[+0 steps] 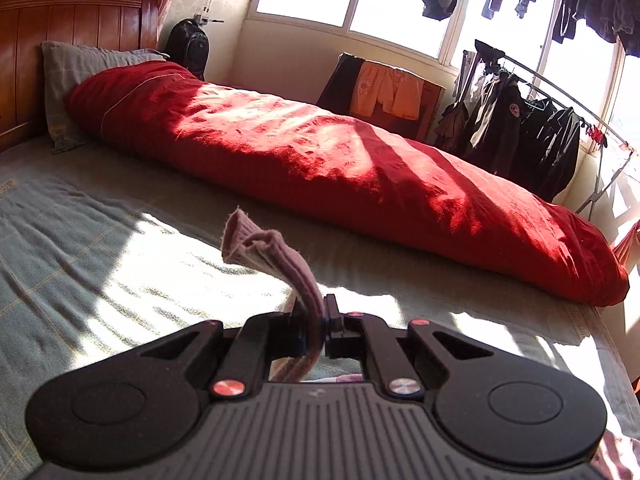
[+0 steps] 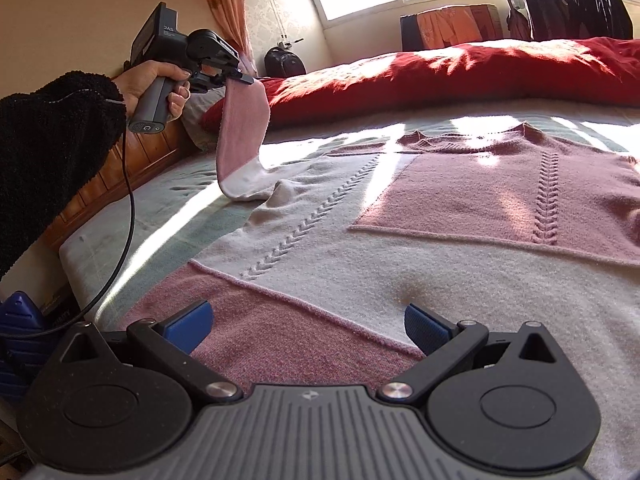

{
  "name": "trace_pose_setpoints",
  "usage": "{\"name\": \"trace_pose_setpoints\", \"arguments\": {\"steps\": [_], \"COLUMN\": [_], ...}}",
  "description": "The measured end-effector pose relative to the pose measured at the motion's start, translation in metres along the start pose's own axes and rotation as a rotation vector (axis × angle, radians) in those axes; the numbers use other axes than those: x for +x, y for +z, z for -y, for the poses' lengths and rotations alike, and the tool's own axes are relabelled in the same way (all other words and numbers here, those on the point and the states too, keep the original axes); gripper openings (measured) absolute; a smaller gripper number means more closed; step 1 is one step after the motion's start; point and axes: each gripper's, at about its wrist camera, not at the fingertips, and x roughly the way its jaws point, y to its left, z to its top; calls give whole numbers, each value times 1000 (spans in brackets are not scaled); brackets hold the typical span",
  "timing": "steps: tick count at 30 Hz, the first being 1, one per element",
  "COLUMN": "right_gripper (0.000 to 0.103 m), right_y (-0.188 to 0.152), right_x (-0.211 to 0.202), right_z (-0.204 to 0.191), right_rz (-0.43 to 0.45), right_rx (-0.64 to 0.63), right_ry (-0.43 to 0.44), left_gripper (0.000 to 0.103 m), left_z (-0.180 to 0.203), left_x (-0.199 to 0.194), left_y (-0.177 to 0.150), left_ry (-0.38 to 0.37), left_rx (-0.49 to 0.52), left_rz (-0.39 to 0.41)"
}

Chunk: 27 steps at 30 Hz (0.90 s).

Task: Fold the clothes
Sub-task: 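Lift the cuff with the left tool and carry it across the sweater body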

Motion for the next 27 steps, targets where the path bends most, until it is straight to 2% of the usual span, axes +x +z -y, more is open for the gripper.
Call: {"name": "trace_pose_setpoints", "arguments": {"steps": [12, 27], "right_gripper": [103, 103], "right_y": [0, -2], "right_x": [-21, -28], "right_z": [14, 26], "right_rz": [33, 31], "right_rx": [30, 91], "right_ry": [2, 3], "left_gripper": [5, 6], "left_z": [79, 162], "left_x": [3, -2], "left_y": [-5, -17], "left_ry": [-103, -235], "left_rx": [47, 111], "left_rz": [-11, -17]}}
